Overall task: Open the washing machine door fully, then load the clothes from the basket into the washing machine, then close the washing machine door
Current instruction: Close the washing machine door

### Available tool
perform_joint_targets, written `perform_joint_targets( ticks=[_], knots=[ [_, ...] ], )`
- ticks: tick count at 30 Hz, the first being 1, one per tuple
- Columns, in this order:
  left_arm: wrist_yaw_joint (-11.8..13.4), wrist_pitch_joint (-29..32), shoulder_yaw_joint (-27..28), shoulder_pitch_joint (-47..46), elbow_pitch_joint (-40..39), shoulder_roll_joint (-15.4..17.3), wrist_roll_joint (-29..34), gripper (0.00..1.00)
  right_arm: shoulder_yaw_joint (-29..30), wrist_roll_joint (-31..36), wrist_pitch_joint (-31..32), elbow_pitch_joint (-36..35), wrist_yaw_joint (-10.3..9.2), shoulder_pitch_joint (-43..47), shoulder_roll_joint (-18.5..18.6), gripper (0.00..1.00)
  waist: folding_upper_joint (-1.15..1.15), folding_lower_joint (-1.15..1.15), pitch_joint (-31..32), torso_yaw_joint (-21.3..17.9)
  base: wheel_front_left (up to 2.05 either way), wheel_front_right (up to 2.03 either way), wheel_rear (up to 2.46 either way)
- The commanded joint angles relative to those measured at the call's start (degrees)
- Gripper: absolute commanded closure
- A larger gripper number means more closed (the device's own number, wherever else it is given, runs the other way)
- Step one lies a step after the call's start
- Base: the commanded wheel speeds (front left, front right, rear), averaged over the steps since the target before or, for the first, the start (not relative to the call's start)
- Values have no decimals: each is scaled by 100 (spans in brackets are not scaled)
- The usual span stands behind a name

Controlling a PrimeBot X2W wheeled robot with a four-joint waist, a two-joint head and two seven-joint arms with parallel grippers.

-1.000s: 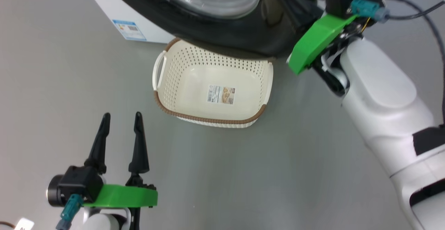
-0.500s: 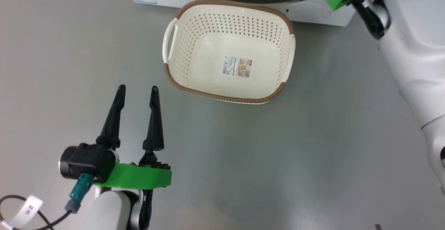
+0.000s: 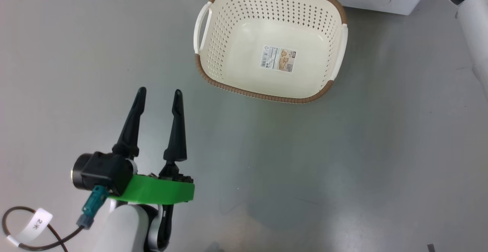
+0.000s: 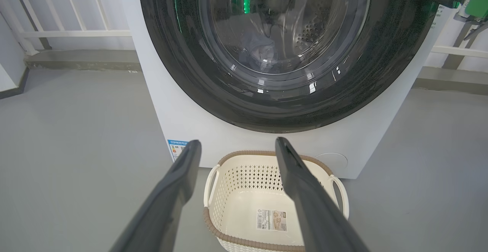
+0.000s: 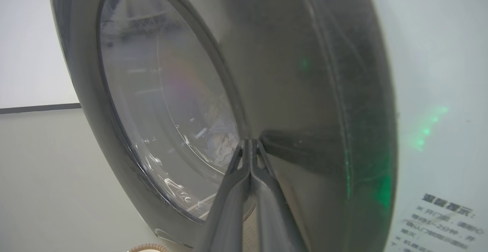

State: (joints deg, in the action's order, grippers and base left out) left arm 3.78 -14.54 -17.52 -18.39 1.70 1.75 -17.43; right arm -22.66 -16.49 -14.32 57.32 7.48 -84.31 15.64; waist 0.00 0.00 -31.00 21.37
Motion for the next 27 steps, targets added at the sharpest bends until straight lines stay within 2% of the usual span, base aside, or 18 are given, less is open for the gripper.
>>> perform_joint_targets(
  ticks=[1,8,15,21,27],
  knots=[
    [30,-46,137,-90,-123,114,-50,0,97,125,-67,-124,1,-125,-116,100,0,0,-33,41,0,0,0],
    [106,-46,99,-129,-129,113,-104,0,256,334,-67,-131,1,-110,-170,100,0,0,-55,41,0,0,0],
    [146,-46,152,-141,-114,113,-64,0,-65,237,-67,-443,1,340,-330,100,0,0,-9,-98,0,0,0],
    [115,-46,282,-88,-72,113,49,0,-376,-120,-67,-1074,1,1111,-254,100,0,0,128,-327,0,0,0],
    [6,-46,449,23,34,113,145,0,-178,-432,-67,-2020,1,2084,-37,100,0,0,329,-608,0,0,0]
  ],
)
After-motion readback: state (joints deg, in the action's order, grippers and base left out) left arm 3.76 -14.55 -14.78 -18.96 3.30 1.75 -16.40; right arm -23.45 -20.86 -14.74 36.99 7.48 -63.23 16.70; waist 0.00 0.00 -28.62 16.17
